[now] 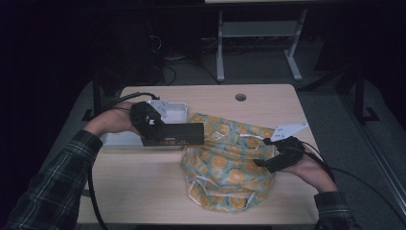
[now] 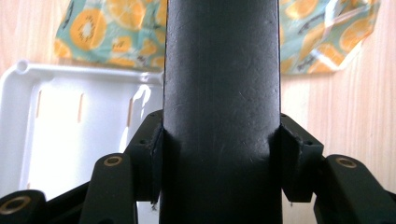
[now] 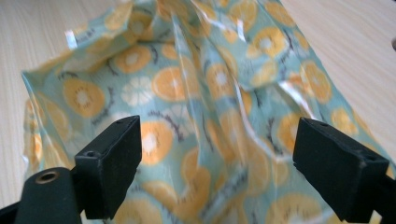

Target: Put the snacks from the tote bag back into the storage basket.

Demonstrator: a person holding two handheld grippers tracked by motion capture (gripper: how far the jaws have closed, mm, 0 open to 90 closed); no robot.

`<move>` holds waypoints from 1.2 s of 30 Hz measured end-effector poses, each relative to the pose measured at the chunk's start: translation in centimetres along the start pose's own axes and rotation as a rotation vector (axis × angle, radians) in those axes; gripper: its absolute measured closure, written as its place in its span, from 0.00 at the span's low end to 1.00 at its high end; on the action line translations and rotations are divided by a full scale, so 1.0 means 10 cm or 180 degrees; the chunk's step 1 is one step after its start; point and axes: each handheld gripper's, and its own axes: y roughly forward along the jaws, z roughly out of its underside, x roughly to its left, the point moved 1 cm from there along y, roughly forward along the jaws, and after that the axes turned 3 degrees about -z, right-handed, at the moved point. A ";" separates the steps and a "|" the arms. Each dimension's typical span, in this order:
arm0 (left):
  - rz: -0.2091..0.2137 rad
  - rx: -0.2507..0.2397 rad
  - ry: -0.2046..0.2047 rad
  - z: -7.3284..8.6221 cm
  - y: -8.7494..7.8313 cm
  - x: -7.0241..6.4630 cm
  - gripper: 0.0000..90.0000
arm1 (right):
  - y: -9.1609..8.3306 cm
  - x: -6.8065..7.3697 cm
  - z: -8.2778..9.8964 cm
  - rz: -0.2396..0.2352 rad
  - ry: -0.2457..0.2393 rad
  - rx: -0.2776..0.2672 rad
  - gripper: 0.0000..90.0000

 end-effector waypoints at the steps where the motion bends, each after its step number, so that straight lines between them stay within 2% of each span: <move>1: -0.0008 -0.0025 -0.0028 0.01 -0.03 0.03 0.47 | -0.01 0.00 0.04 0.0013 0.0008 0.0012 0.16; 3: -0.0024 -0.0096 -0.0043 0.03 -0.09 0.08 0.47 | -0.02 0.00 0.11 0.0026 0.0052 0.0031 0.16; 7: -0.0027 -0.0129 -0.0084 0.13 -0.11 0.17 0.47 | -0.04 0.01 0.21 0.0031 0.0116 0.0059 0.16; 11: -0.0036 -0.0058 -0.0072 0.25 -0.05 0.24 0.47 | -0.05 0.03 0.31 0.0037 0.0186 0.0086 0.16; 21: -0.0025 -0.0053 -0.0067 0.55 0.06 0.37 0.47 | -0.08 0.06 0.50 0.0106 0.0361 0.0121 0.16; 36: -0.0007 0.0008 0.0031 0.83 0.24 0.52 0.47 | -0.19 0.14 0.66 0.0244 0.0512 0.0072 0.16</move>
